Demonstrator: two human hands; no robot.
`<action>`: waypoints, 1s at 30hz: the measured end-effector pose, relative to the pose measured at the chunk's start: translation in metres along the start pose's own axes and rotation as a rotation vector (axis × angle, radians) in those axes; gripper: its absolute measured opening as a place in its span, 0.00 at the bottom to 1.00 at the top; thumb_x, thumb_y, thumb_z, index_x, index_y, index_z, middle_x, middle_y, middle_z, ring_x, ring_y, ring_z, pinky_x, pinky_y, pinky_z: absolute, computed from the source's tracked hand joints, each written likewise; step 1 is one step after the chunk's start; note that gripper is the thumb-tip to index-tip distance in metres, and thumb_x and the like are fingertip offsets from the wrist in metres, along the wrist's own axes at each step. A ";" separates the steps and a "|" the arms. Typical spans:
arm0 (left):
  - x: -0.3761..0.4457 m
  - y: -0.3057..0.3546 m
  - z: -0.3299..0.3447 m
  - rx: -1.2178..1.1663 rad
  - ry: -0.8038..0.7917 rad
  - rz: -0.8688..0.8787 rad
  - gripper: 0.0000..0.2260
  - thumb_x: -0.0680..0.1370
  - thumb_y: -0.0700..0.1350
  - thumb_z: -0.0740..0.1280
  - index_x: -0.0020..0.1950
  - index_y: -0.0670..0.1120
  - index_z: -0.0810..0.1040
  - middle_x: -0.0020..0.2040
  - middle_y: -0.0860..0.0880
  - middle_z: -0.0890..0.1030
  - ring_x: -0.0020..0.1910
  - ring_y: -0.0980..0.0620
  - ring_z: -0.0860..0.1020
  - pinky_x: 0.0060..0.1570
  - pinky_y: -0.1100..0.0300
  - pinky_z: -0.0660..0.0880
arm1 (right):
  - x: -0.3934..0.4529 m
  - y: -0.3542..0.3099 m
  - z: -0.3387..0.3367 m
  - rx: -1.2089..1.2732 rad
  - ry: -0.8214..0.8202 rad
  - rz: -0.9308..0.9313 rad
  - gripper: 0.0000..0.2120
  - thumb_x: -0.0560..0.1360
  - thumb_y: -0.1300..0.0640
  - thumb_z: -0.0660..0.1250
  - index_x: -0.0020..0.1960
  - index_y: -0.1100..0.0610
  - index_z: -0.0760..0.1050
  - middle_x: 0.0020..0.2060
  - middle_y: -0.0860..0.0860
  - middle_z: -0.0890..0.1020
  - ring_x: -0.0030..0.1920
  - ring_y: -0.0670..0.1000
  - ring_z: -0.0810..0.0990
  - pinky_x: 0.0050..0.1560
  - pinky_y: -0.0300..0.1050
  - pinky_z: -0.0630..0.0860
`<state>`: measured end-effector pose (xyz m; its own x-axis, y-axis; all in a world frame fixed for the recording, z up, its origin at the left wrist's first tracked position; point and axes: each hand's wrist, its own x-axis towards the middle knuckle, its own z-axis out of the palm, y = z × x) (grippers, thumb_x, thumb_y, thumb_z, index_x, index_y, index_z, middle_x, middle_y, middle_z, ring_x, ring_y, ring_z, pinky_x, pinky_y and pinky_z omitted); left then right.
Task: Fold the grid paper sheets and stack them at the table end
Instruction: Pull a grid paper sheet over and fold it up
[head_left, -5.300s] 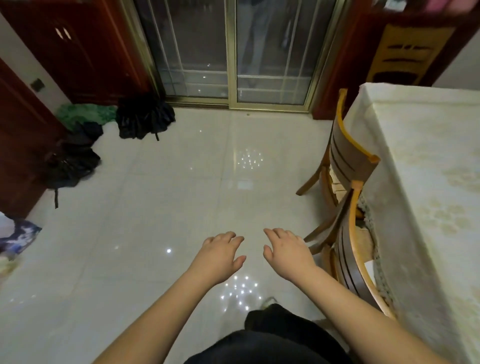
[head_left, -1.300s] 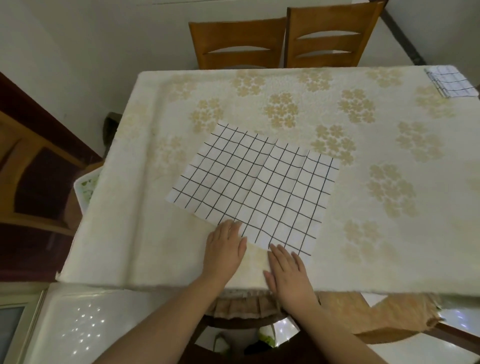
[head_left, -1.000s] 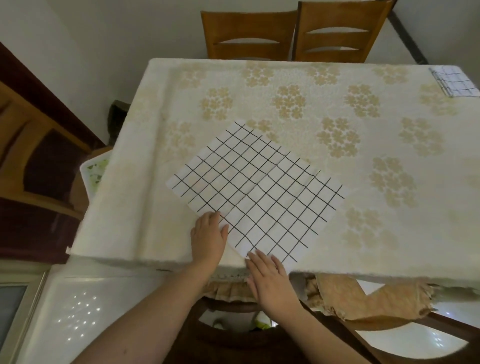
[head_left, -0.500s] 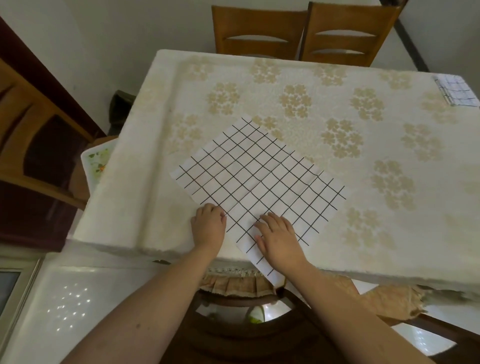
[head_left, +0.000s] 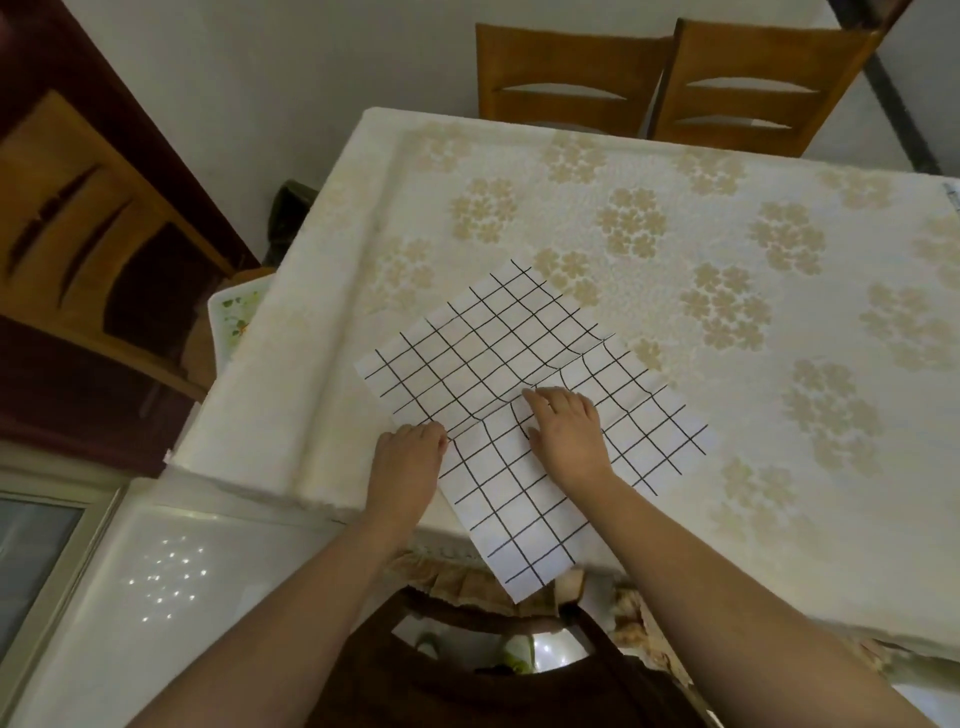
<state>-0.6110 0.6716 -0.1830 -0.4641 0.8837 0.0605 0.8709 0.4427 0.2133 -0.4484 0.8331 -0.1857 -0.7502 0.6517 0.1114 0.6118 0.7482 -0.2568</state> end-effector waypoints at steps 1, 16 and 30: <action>0.001 -0.004 -0.004 0.008 0.002 0.012 0.06 0.74 0.41 0.72 0.41 0.48 0.76 0.32 0.53 0.77 0.32 0.50 0.75 0.35 0.56 0.67 | 0.007 0.002 -0.001 0.001 0.003 -0.004 0.25 0.67 0.61 0.74 0.64 0.58 0.76 0.56 0.56 0.80 0.58 0.59 0.77 0.60 0.57 0.71; -0.015 -0.071 -0.026 0.179 0.075 0.179 0.06 0.68 0.44 0.69 0.42 0.50 0.84 0.36 0.52 0.79 0.37 0.47 0.77 0.36 0.58 0.71 | 0.066 0.002 -0.004 -0.056 -0.158 -0.114 0.03 0.74 0.56 0.70 0.45 0.54 0.81 0.46 0.52 0.83 0.60 0.57 0.75 0.69 0.56 0.56; 0.002 -0.056 -0.059 0.023 0.118 0.131 0.03 0.71 0.40 0.75 0.41 0.46 0.83 0.40 0.49 0.83 0.41 0.45 0.81 0.41 0.53 0.73 | 0.003 0.034 -0.048 -0.092 -0.018 -0.134 0.05 0.67 0.57 0.77 0.39 0.53 0.82 0.35 0.49 0.83 0.41 0.55 0.81 0.55 0.51 0.70</action>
<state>-0.6702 0.6394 -0.1371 -0.3609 0.9107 0.2009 0.9281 0.3296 0.1735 -0.4173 0.8666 -0.1483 -0.8306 0.5434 0.1212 0.5256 0.8371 -0.1514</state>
